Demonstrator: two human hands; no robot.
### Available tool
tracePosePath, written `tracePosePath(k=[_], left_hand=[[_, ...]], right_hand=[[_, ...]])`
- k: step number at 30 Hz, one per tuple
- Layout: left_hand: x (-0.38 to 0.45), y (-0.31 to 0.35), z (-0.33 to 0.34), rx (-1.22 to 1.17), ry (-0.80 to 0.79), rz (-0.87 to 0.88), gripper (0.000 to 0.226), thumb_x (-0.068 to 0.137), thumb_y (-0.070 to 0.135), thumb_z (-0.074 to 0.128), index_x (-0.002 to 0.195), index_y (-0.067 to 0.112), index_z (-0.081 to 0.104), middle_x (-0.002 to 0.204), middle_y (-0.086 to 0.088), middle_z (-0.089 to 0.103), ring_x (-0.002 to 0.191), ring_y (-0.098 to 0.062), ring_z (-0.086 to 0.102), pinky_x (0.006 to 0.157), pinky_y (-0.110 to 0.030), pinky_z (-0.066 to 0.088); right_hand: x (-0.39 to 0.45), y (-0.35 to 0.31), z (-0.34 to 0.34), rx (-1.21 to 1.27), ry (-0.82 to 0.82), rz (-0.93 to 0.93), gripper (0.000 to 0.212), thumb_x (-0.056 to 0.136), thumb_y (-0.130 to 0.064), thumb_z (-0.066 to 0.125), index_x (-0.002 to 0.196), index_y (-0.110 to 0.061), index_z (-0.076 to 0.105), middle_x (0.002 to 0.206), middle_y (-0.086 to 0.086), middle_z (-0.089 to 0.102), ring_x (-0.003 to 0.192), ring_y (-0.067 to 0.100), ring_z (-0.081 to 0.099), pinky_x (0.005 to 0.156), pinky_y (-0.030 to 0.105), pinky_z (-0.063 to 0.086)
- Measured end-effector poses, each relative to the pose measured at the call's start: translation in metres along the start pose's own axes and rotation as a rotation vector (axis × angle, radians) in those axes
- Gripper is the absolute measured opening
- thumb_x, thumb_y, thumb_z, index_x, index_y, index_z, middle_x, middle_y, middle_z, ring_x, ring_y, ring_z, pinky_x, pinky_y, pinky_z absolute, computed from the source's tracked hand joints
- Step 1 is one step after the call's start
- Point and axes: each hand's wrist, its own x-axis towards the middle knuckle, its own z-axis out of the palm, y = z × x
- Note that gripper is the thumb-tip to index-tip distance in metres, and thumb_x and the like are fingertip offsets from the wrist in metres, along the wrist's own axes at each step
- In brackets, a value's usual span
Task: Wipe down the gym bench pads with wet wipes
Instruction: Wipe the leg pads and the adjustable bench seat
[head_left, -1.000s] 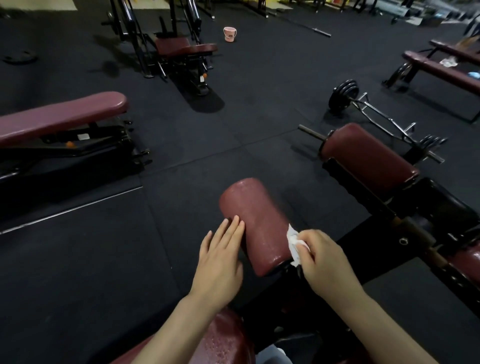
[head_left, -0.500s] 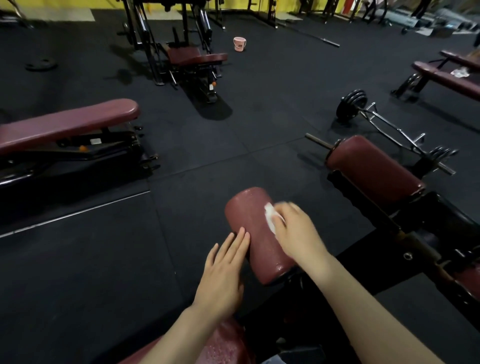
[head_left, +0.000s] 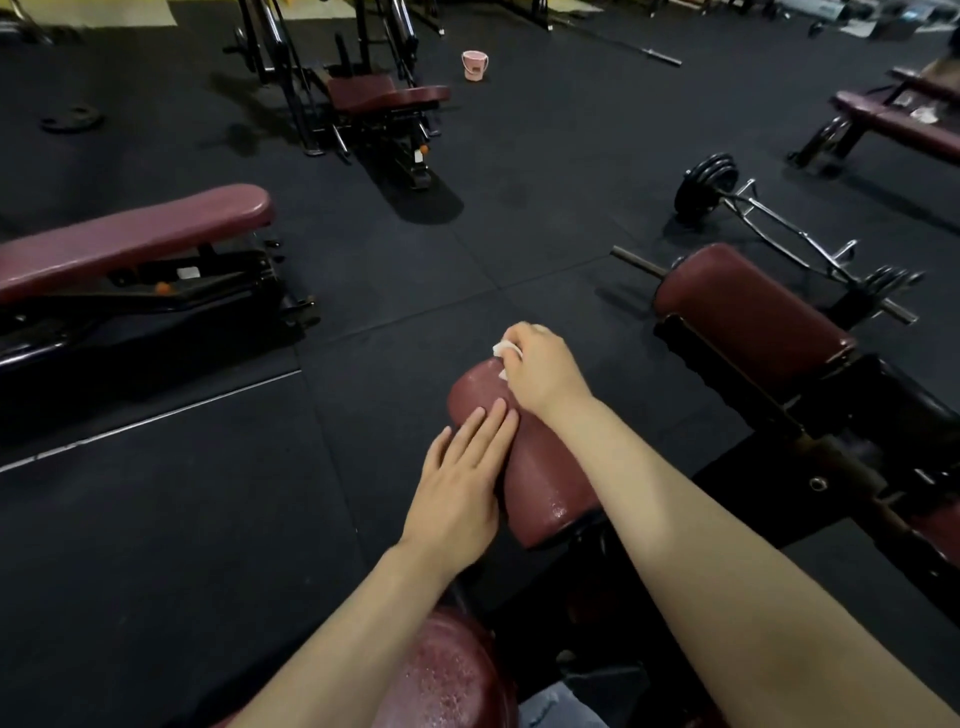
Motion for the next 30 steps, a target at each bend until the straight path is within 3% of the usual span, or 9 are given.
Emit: tracePosePath(k=[4,8,10,13,17,21,23,27,30], left_hand=[[-0.006,-0.002,0.003,0.015,0.014,-0.023,0.095,0.079,0.003,0.051,0.159,0.025,0.005,0.165,0.011,0.002,0.153,-0.015,0.000,0.124,-0.041,0.003],[-0.017,-0.008,0.015,-0.030,0.025,-0.070,0.103,0.073,-0.001,0.053,0.158,0.027,0.003,0.164,0.014,0.000,0.152,-0.010,-0.002,0.124,-0.036,0.000],[-0.028,-0.013,0.022,-0.080,-0.004,-0.117,0.108,0.068,0.000,0.056,0.158,0.027,0.002,0.163,0.016,-0.004,0.151,-0.005,-0.006,0.123,-0.032,-0.003],[-0.040,-0.013,0.033,-0.121,-0.036,-0.188,0.104,0.074,0.001,0.055,0.158,0.027,-0.001,0.163,0.016,-0.007,0.150,-0.003,-0.009,0.124,-0.035,0.000],[-0.039,-0.007,0.032,-0.159,0.019,-0.245,0.094,0.078,-0.003,0.053,0.158,0.022,0.010,0.162,0.015,0.000,0.152,-0.007,-0.004,0.124,-0.034,-0.003],[-0.022,0.000,0.015,-0.205,0.124,-0.203,0.097,0.072,-0.005,0.052,0.158,0.021,0.016,0.165,0.010,0.007,0.151,-0.005,-0.003,0.124,-0.037,0.004],[-0.010,0.007,0.009,-0.166,0.105,-0.100,0.100,0.067,-0.001,0.049,0.158,0.022,0.015,0.165,0.009,0.007,0.152,-0.009,-0.002,0.123,-0.036,0.003],[-0.005,0.008,0.014,-0.091,0.052,-0.044,0.109,0.066,-0.001,0.054,0.158,0.028,0.005,0.164,0.015,-0.003,0.151,-0.008,-0.008,0.123,-0.036,0.000],[-0.015,0.002,0.018,-0.130,0.040,-0.097,0.110,0.062,0.001,0.051,0.158,0.029,0.008,0.164,0.016,-0.001,0.151,-0.004,-0.008,0.123,-0.033,-0.001]], right_hand=[[-0.088,0.031,-0.029,0.046,0.012,0.039,0.022,0.094,-0.015,0.046,0.076,-0.026,0.053,0.086,-0.012,0.058,0.085,0.004,0.054,0.074,0.023,0.039],[-0.152,0.048,-0.050,0.098,0.025,0.078,0.021,0.094,-0.014,0.052,0.078,-0.027,0.055,0.083,-0.012,0.062,0.085,0.002,0.057,0.076,0.017,0.042],[-0.130,0.037,-0.040,0.092,0.017,0.035,0.016,0.093,-0.017,0.052,0.082,-0.027,0.058,0.086,-0.005,0.063,0.084,0.008,0.059,0.073,0.017,0.043],[-0.053,0.006,-0.010,-0.020,0.037,-0.051,0.014,0.095,-0.018,0.051,0.099,-0.008,0.061,0.103,0.010,0.061,0.093,0.025,0.057,0.076,0.031,0.041],[0.010,-0.017,0.013,-0.190,0.028,-0.043,0.016,0.097,-0.016,0.052,0.106,-0.004,0.057,0.107,0.011,0.058,0.091,0.026,0.062,0.067,0.027,0.040],[-0.052,-0.003,-0.014,-0.219,0.027,-0.168,0.014,0.096,-0.008,0.050,0.103,-0.001,0.061,0.102,0.015,0.059,0.089,0.030,0.059,0.071,0.035,0.048],[-0.104,0.011,-0.031,-0.170,0.058,-0.179,0.010,0.093,-0.005,0.054,0.090,-0.012,0.061,0.090,0.006,0.059,0.078,0.024,0.059,0.066,0.033,0.048],[-0.167,0.031,-0.045,-0.134,0.026,-0.119,0.012,0.093,-0.023,0.043,0.086,-0.024,0.053,0.086,-0.008,0.054,0.074,0.011,0.053,0.067,0.024,0.043],[-0.119,0.007,-0.027,-0.188,0.088,-0.221,0.003,0.080,-0.015,0.065,0.079,-0.012,0.065,0.082,0.002,0.062,0.071,0.018,0.060,0.057,0.025,0.052]])
